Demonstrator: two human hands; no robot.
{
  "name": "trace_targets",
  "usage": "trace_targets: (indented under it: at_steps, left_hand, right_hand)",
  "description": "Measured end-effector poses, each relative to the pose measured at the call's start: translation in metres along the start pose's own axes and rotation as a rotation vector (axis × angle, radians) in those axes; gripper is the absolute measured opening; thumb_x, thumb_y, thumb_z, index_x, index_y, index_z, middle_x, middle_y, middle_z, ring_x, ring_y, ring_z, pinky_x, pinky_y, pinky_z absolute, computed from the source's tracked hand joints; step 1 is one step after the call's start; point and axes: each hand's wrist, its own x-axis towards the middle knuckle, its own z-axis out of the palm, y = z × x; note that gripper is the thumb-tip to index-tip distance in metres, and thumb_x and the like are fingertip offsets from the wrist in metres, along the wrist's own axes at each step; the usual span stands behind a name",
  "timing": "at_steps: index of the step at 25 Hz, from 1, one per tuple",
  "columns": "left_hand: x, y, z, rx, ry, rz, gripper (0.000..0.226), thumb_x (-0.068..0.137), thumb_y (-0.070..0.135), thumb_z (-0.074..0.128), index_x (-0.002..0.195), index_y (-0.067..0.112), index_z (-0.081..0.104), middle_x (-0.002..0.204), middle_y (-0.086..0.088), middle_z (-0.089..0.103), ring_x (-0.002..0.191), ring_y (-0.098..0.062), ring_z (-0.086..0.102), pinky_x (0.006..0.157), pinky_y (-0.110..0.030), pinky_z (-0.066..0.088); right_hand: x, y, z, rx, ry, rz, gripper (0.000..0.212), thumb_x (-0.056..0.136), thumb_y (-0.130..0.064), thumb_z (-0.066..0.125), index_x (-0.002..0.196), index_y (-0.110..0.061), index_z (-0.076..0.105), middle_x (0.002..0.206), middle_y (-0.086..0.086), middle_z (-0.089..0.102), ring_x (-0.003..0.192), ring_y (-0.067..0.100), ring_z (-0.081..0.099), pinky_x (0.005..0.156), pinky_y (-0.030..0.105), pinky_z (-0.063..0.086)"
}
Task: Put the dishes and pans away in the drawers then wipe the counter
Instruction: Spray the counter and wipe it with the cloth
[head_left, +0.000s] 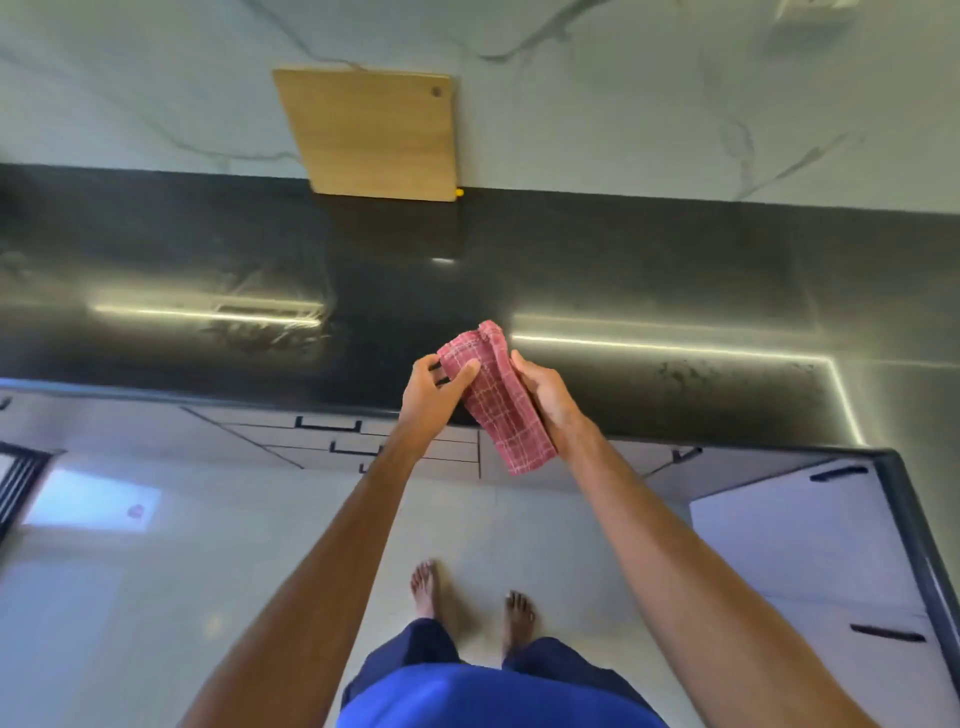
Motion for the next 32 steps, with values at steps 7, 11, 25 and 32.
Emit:
trace_targets:
  at_steps: [7,11,25,32]
  left_hand:
    - [-0.001,0.025,-0.166,-0.206,0.149,0.084,0.032,0.088,0.033,0.079,0.112,0.013,0.070,0.098,-0.004,0.078,0.089,-0.015,0.076,0.078,-0.035,0.064]
    - [0.006,0.036,-0.276,-0.227,0.272,0.151,0.026,0.090,0.034,0.077,0.110,0.019,0.067,0.097,0.001,0.077,0.086,-0.010,0.076,0.071,-0.027,0.062]
    - [0.036,0.015,-0.645,-0.405,0.321,0.159,0.036,0.088,0.022,0.078,0.121,0.009,0.067,0.105,-0.013,0.077,0.098,-0.025,0.075,0.086,-0.037,0.062]
    - [0.088,-0.007,-0.780,-0.396,0.434,0.112,0.032,0.094,0.028,0.071,0.118,0.006,0.067,0.096,-0.011,0.078,0.087,-0.019,0.077,0.073,-0.028,0.062]
  right_hand:
    - [0.034,0.005,0.152,0.008,-0.247,-0.018,0.059,0.101,-0.051,0.057,0.140,-0.006,0.059,0.123,0.021,0.067,0.103,0.033,0.068,0.095,0.051,0.054]
    - [0.067,0.012,0.237,-0.157,-0.302,-0.009,0.053,0.094,-0.032,0.070,0.139,-0.006,0.057,0.131,0.020,0.067,0.121,0.038,0.065,0.103,0.051,0.053]
    - [0.237,0.002,0.539,-0.170,-0.100,-0.218,0.042,0.082,-0.019,0.085,0.120,-0.006,0.072,0.114,0.014,0.077,0.108,0.030,0.073,0.085,0.039,0.060]
    - [0.320,0.004,0.676,-0.236,-0.098,-0.308,0.032,0.087,-0.027,0.082,0.114,-0.014,0.073,0.107,0.011,0.079,0.103,0.029,0.075,0.090,0.045,0.061]
